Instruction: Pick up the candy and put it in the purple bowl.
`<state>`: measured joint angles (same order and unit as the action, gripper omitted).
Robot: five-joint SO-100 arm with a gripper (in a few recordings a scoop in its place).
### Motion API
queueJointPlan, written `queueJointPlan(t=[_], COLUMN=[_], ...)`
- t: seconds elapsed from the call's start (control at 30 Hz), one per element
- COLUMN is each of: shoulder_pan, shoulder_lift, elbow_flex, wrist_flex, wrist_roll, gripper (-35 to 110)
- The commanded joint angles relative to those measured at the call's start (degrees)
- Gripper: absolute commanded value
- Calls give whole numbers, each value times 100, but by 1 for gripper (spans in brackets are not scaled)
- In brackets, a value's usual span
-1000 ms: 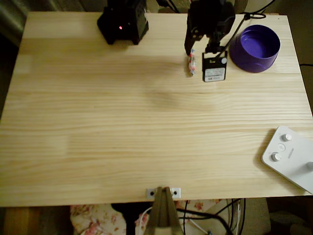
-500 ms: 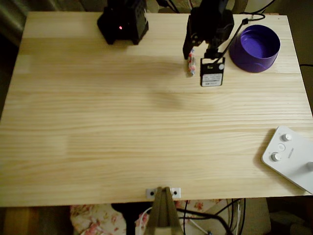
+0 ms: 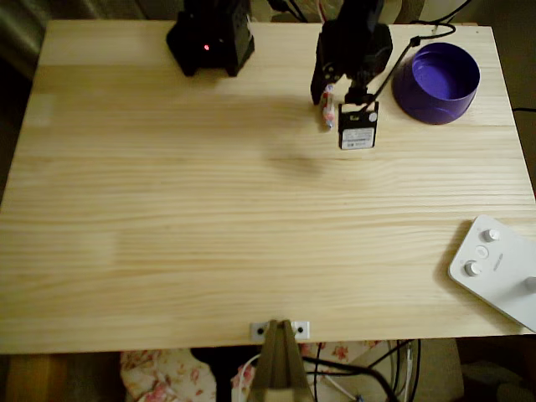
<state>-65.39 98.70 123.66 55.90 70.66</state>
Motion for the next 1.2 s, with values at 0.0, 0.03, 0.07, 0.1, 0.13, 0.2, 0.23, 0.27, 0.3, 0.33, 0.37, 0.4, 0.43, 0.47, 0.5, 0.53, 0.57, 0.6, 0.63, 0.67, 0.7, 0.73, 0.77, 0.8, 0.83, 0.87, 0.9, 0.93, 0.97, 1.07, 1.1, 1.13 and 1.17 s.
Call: queueJointPlan(t=[0.0, 0.03, 0.07, 0.1, 0.13, 0.2, 0.23, 0.27, 0.3, 0.33, 0.37, 0.4, 0.43, 0.47, 0.5, 0.53, 0.57, 0.6, 0.63, 0.67, 0.7, 0.73, 0.77, 0.8, 0.83, 0.87, 0.9, 0.93, 0.97, 1.07, 1.1, 1.13, 1.17], shoulder_pan=[-193, -193, -185, -158, -132, -105, -105, -97, -88, -70, -62, -44, -35, -35, -26, -26, -9, 9, 18, 35, 62, 79, 97, 114, 141, 167, 193, 220, 237, 220, 185, 132, 70], shoulder_lift=[-9, -26, -26, -9, -9, 18, 35, 53, 70, 79, 79, 79, 79, 88, 88, 97, 114, 141, 176, 237, 334, 475, 686, 932, 1195, 1450, 1705, 1934, 2109, 2575, 2751, 2944, 3129], elbow_flex=[-53, -53, -44, -35, -26, 9, 44, 79, 105, 123, 123, 123, 123, 123, 123, 123, 123, 123, 132, 141, 158, 176, 220, 264, 308, 325, 325, 299, 229, -105, -220, -308, -378], wrist_flex=[-141, -176, -202, -229, -237, -264, -281, -308, -334, -352, -352, -352, -343, -343, -343, -334, -308, -272, -220, -176, -114, -26, 53, 132, 237, 360, 501, 642, 817, 1310, 1441, 1538, 1644], wrist_roll=[70, 70, 62, 53, 53, 44, 53, 70, 79, 88, 105, 132, 132, 123, 105, 105, 114, 132, 132, 132, 132, 132, 132, 123, 114, 114, 88, 35, -26, -281, -387, -501, -615], gripper=[22, 21, 21, 20, 20, 18, 17, 15, 13, 10, 8, 7, 5, 4, 3, 3, 3, 3, 3, 3, 3, 3, 3, 3, 3, 3, 3, 3, 3, 4, 4, 5, 4])
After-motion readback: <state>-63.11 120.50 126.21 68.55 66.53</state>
